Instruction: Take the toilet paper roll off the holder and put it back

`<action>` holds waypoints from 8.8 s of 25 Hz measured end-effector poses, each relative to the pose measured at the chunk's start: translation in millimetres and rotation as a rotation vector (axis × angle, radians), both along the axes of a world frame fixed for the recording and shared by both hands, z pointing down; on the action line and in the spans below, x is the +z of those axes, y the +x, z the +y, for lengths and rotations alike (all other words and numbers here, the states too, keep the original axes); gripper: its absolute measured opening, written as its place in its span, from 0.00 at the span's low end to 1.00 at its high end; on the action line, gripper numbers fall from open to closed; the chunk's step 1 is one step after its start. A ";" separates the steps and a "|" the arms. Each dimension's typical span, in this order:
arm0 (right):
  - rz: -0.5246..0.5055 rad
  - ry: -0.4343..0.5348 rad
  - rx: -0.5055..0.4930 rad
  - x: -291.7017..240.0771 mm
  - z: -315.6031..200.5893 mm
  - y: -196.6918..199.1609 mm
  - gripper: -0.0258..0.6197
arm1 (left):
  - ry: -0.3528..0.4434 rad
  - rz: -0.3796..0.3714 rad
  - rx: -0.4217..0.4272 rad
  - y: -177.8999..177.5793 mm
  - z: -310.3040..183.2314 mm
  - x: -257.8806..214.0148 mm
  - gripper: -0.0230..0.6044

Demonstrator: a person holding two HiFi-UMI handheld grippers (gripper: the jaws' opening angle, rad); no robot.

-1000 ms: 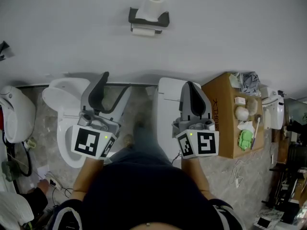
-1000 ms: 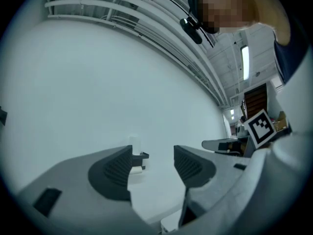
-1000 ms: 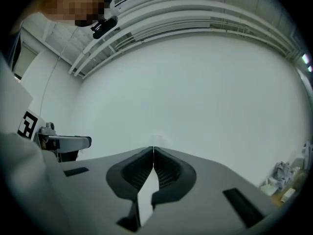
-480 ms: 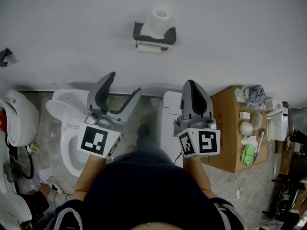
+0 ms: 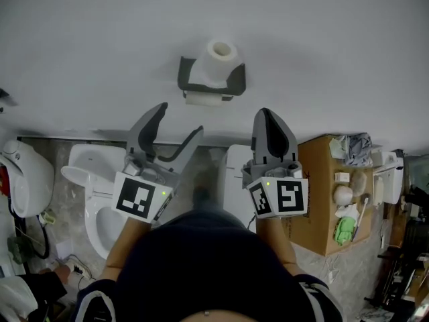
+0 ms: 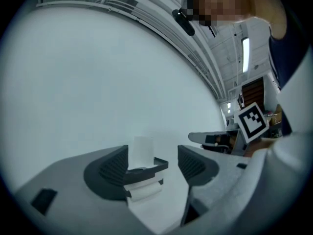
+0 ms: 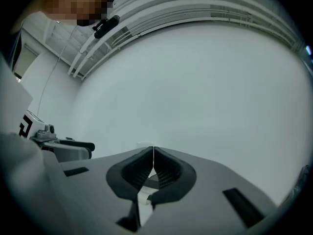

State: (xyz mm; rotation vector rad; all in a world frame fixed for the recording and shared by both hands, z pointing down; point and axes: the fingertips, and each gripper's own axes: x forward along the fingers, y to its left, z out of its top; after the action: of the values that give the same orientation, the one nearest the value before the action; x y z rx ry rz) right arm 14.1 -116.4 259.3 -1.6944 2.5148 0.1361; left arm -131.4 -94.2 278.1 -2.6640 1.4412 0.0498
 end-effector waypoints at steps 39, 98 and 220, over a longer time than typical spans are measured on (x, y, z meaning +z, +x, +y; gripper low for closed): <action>-0.053 -0.012 -0.178 8.2 -140.5 17.3 0.07 | -0.063 -0.086 -0.025 48.5 -130.3 -3.1 0.57; -0.061 0.007 -0.014 -2.1 -126.8 32.5 0.07 | -0.169 -0.228 0.150 68.4 -158.0 -2.5 0.52; -0.064 0.015 -0.073 12.9 -117.7 47.5 0.07 | -0.133 -0.167 -0.049 29.9 -155.9 -14.5 0.52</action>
State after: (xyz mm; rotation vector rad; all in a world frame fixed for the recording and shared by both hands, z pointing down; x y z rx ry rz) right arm 61.6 -234.1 272.2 -1.5726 2.5183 0.0930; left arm -101.5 -250.1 263.6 -2.6580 1.5038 -0.2750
